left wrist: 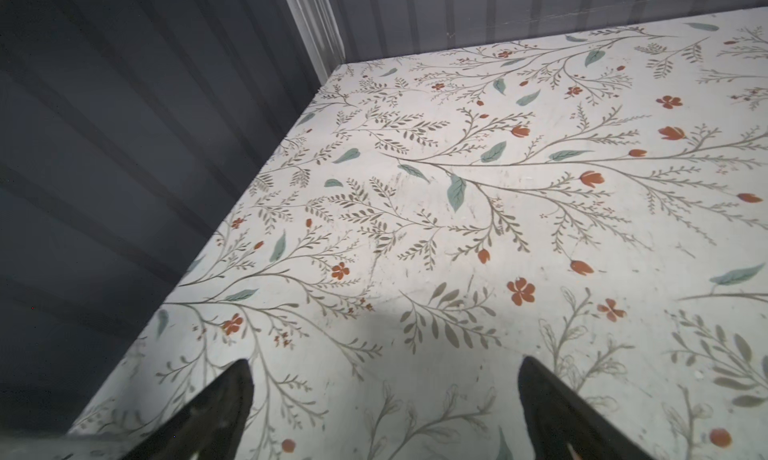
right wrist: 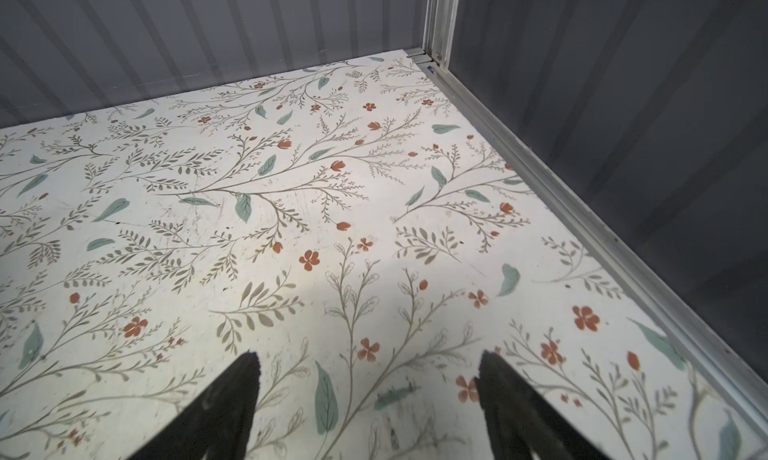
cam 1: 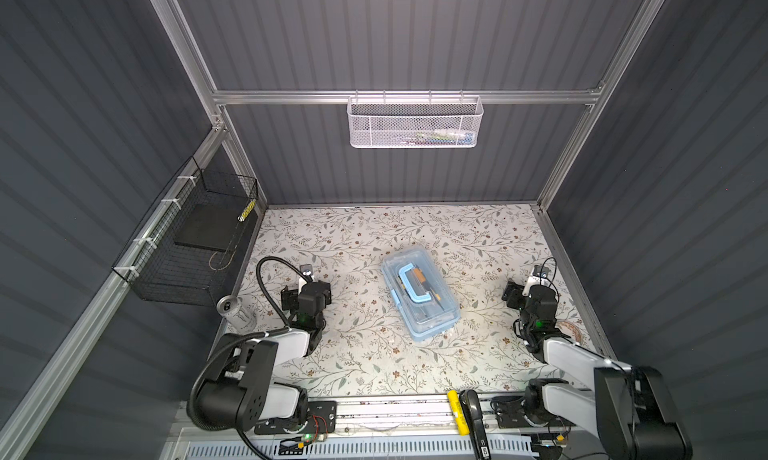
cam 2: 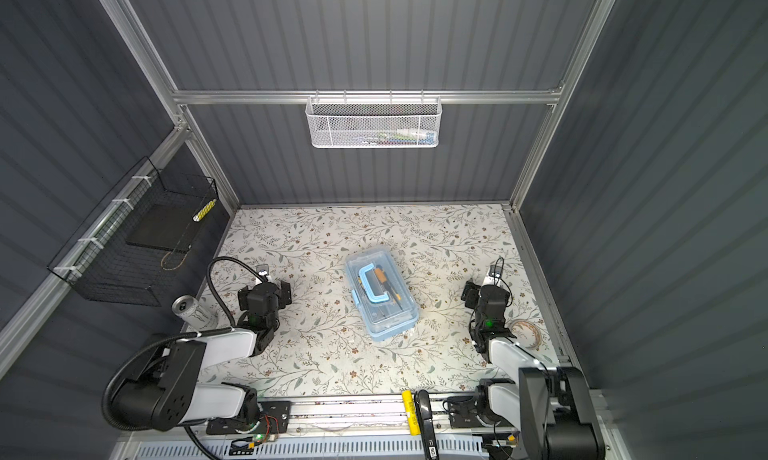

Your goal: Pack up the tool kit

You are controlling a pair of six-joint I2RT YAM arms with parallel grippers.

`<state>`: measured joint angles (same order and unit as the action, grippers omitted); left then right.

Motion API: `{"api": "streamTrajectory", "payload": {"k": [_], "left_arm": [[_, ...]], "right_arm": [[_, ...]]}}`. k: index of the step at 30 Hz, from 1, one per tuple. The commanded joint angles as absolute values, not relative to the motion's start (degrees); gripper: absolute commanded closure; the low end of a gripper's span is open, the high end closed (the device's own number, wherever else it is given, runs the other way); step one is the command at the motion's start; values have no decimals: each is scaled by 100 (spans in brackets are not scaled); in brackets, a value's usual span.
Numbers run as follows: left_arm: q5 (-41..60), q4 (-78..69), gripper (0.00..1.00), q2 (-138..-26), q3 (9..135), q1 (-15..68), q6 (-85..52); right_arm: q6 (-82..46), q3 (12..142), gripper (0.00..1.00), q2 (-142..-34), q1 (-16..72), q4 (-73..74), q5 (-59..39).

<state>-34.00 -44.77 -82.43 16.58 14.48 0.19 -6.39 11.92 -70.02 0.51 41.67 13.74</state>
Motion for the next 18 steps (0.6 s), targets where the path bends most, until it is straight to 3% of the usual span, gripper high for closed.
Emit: {"api": "streamTrajectory", "payload": {"k": [1, 4, 6, 9, 12, 18], "left_arm": [[-2813, -6327, 0, -8932, 1709, 1363, 485], [-2591, -7031, 0, -10105, 2080, 1109, 604], [-2167, -5453, 0, -9688, 2437, 908, 151], [-2117, -5253, 0, -9753, 2604, 738, 18], [-2167, -5426, 0, -9809, 2572, 730, 33], [-2162, -5514, 0, -9843, 2575, 729, 42]], "right_arm": [[-230, 1510, 14, -7551, 20, 5560, 1107], [-84, 1657, 9, -8405, 0, 6132, 758], [-139, 1574, 2, -8272, 0, 5980, 800], [-53, 1425, 1, -8468, 34, 6638, 781], [-140, 1680, 1, -8304, 29, 5865, 872], [-132, 1649, 1, -8380, 9, 6050, 844]]}}
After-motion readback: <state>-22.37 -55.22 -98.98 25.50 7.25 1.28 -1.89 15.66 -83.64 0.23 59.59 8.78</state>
